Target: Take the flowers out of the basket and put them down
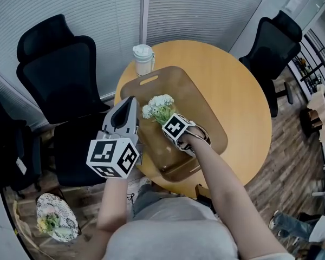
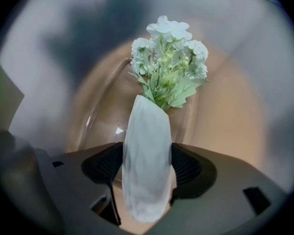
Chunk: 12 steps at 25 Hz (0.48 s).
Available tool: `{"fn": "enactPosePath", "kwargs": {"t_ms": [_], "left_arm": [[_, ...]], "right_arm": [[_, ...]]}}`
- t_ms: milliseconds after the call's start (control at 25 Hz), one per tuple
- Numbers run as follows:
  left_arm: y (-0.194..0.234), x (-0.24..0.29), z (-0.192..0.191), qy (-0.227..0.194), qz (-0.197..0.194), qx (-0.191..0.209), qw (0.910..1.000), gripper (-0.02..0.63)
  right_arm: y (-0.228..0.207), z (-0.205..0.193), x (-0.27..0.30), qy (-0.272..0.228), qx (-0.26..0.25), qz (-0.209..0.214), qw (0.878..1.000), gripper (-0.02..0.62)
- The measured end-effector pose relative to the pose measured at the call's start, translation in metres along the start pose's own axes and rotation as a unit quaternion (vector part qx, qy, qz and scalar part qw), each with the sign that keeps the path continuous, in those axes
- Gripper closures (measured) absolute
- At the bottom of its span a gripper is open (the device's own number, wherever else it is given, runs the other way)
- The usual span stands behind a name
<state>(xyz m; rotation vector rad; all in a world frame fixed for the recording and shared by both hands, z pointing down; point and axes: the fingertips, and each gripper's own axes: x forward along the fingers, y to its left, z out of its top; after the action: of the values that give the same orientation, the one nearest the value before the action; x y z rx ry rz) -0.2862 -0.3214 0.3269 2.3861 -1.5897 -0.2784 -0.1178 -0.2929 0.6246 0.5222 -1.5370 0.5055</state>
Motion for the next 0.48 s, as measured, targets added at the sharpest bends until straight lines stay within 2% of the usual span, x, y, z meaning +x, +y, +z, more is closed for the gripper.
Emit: {"fn": "enactPosePath", "kwargs": {"t_ms": [280, 480], "left_arm": [[0.004, -0.003, -0.003, 0.005, 0.008, 0.003, 1.0000, 0.601], [0.005, -0.003, -0.004, 0.007, 0.009, 0.005, 0.9999, 0.601]], "right_arm": [[0.000, -0.008, 0.019, 0.021, -0.048, -0.010, 0.999, 0.244], [0.004, -0.018, 0.014, 0.051, -0.043, 0.002, 0.998, 0.218]]}}
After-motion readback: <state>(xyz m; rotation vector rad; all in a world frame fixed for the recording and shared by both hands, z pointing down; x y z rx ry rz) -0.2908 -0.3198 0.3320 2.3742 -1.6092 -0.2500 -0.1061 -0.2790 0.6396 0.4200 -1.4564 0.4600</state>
